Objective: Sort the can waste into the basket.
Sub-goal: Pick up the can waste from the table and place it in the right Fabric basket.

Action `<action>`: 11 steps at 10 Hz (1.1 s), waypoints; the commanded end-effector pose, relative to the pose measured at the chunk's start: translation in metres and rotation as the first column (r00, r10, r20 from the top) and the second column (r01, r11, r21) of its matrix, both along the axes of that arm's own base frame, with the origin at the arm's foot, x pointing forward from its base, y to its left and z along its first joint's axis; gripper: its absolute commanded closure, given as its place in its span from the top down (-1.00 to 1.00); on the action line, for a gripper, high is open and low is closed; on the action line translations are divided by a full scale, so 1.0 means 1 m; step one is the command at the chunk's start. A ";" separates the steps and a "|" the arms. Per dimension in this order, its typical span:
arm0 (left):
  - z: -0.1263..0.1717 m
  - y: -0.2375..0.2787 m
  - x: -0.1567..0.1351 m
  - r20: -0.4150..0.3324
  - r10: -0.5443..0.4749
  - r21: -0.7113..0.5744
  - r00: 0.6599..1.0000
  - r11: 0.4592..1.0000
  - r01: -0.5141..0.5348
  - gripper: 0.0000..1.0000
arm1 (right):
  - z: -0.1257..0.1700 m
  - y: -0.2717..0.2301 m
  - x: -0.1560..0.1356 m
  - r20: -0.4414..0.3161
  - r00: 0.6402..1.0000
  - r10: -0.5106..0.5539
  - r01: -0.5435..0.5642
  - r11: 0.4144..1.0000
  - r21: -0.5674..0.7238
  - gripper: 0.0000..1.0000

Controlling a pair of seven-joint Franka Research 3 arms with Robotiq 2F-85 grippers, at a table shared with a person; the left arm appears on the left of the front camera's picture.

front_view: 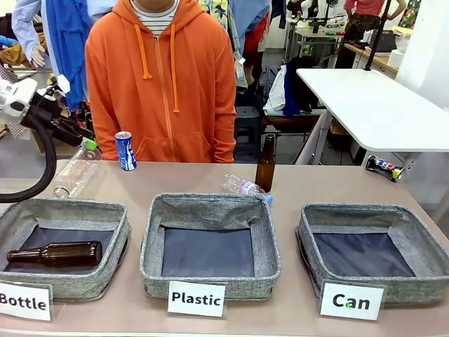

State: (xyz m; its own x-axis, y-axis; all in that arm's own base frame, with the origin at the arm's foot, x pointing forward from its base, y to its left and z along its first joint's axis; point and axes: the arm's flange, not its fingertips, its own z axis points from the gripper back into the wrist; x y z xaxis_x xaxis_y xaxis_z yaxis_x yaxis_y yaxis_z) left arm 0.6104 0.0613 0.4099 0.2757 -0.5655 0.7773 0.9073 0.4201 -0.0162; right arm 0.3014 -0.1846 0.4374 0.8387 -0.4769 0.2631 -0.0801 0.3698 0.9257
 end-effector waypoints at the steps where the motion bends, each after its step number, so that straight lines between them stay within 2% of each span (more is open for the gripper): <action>1: -0.010 0.009 0.021 0.097 -0.061 -0.033 0.993 0.997 0.065 1.00 | 0.002 -0.001 0.003 0.023 1.000 0.000 0.000 1.000 0.007 1.00; 2: -0.017 0.011 0.028 0.123 -0.116 0.008 0.986 0.993 0.116 1.00 | 0.002 -0.001 0.003 0.023 1.000 0.000 0.000 1.000 0.007 1.00; 3: -0.016 0.031 0.027 0.090 -0.147 -0.018 0.985 0.989 0.150 1.00 | 0.002 -0.001 0.003 0.023 1.000 0.000 0.000 1.000 0.007 1.00; 4: 0.006 0.075 0.000 0.064 -0.223 -0.108 0.973 0.967 0.229 1.00 | 0.002 -0.001 0.003 0.023 1.000 0.000 0.000 1.000 0.007 1.00; 5: 0.045 0.133 -0.072 0.108 -0.197 -0.166 0.974 0.963 0.213 1.00 | 0.002 -0.001 0.003 0.023 1.000 0.000 0.000 1.000 0.007 1.00; 6: 0.079 0.179 -0.134 0.172 -0.108 -0.157 0.979 0.978 0.135 1.00 | 0.002 -0.001 0.003 0.023 1.000 0.000 0.000 1.000 0.007 1.00; 7: 0.108 0.224 -0.172 0.159 -0.047 -0.149 0.986 0.986 0.071 1.00 | 0.002 -0.001 0.003 0.023 1.000 0.000 0.000 1.000 0.007 1.00; 8: 0.121 0.269 -0.201 0.113 0.029 -0.207 0.993 0.978 -0.005 1.00 | 0.002 -0.001 0.003 0.023 1.000 0.000 0.000 1.000 0.007 1.00; 9: 0.123 0.316 -0.222 0.103 0.095 -0.260 0.990 0.963 -0.065 1.00 | 0.002 -0.001 0.003 0.023 1.000 0.000 0.000 1.000 0.007 1.00; 11: 0.105 0.359 -0.244 0.134 0.079 -0.329 0.988 0.944 -0.031 1.00 | 0.002 -0.001 0.003 0.023 1.000 0.000 0.000 1.000 0.007 1.00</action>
